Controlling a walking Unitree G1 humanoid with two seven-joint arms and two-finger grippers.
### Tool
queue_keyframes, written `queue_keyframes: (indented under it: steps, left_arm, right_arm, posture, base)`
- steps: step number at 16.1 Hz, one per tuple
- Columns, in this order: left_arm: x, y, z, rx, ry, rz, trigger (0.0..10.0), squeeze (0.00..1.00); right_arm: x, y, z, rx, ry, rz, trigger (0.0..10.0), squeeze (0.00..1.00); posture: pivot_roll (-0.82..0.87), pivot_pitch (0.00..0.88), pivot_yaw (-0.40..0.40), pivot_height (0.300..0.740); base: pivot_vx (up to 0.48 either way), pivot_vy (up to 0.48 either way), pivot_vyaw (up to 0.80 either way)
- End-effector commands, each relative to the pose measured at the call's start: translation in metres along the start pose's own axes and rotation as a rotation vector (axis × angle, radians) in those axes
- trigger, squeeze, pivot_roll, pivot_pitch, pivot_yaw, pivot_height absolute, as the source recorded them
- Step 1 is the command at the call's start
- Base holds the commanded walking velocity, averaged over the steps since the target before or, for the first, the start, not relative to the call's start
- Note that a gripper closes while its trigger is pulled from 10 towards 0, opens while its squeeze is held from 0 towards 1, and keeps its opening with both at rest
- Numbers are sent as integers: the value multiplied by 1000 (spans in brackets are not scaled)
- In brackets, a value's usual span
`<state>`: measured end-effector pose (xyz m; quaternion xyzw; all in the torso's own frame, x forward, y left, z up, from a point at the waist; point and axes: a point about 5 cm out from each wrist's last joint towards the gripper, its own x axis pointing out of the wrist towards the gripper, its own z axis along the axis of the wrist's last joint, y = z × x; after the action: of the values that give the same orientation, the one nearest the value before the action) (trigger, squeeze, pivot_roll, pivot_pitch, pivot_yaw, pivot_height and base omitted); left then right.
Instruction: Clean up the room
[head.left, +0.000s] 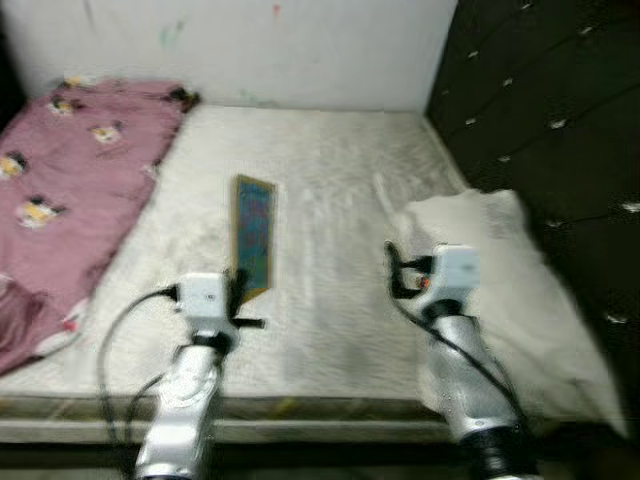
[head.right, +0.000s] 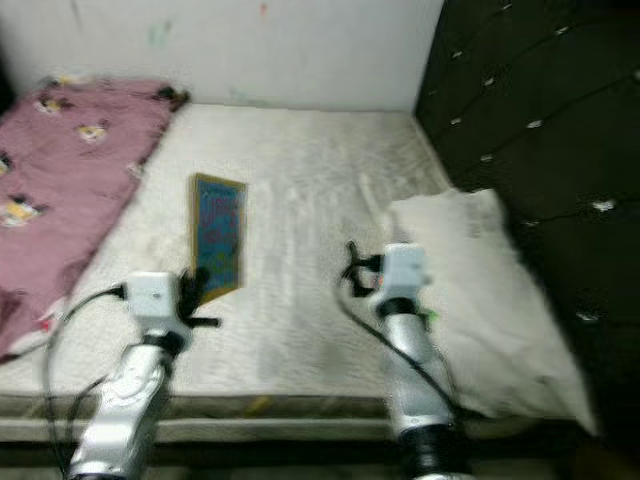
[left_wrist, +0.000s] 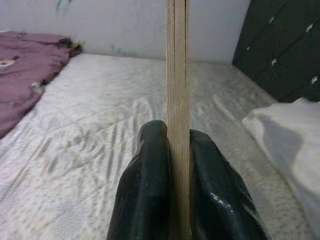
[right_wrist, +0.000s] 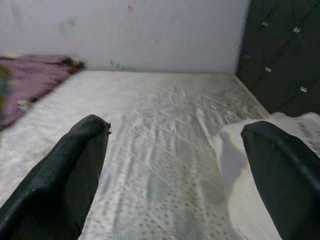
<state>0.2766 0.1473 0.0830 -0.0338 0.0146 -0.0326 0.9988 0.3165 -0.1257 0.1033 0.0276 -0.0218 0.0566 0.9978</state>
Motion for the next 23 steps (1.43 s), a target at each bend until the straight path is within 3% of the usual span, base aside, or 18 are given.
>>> queue_keyframes:
  steps: [1,14,23]
  left_arm:
    - [3,-3,12,-4,-57,-3,10000,0]
    - [6,-12,20,-72,-100,-82,10000,0]
    - [8,-18,21,-82,-100,-125,10000,0]
  right_arm:
    - [1,-7,2,-16,-6,-13,10000,0]
    - [5,-7,4,-21,-4,-8,10000,0]
    - [7,-3,6,-58,-19,21,10000,0]
  posture:
    - [23,0,-12,740]
    - [16,0,-18,740]
    - [14,0,-16,740]
  base:
    - [0,-368,0]
    - [0,-26,0]
    - [277,0,0]
